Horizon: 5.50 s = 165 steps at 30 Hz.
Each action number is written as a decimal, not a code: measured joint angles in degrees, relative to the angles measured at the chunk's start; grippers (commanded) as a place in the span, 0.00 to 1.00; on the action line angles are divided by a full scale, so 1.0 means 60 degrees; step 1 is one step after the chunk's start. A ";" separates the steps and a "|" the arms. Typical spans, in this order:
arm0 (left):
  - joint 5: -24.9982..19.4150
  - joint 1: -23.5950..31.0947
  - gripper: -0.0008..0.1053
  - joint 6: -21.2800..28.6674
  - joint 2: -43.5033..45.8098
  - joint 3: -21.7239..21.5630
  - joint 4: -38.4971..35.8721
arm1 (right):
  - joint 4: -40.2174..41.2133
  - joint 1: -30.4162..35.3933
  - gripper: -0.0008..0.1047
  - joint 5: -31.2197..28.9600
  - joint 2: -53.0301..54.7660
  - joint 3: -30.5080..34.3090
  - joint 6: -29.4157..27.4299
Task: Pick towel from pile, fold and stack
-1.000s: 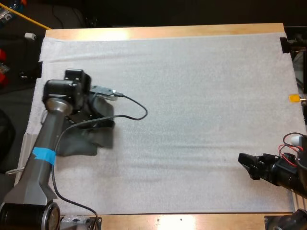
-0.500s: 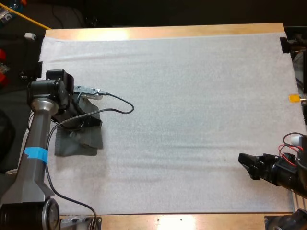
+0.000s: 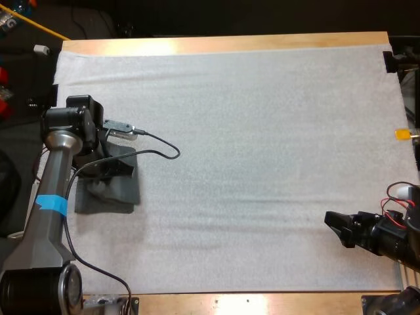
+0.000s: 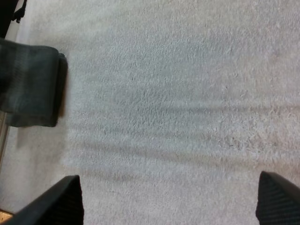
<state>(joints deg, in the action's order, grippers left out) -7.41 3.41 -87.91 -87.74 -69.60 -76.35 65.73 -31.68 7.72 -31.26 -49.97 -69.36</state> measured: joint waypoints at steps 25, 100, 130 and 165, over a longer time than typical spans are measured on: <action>0.0634 0.0876 0.55 -0.1059 0.0000 0.0504 0.0605 | 0.0000 0.0000 0.69 0.0162 0.0000 0.0000 -0.0106; 0.1358 0.0929 0.55 -0.1296 0.0960 0.0011 0.3640 | -0.0202 0.0000 0.69 0.0157 0.0000 0.0000 -0.0132; 0.1578 -0.1284 0.55 -0.1511 0.2899 0.0015 0.1655 | -0.1681 0.4760 0.69 -0.0430 -0.2875 0.0000 -0.3740; 0.1438 -0.1284 0.55 -0.1079 1.0325 0.3315 0.1389 | -0.0231 0.5891 0.69 -0.0291 0.1802 0.0000 -0.4829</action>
<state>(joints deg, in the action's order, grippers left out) 1.22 -4.30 -94.38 -25.80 -49.71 -68.02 64.34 3.67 5.98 -20.45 -49.97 -98.33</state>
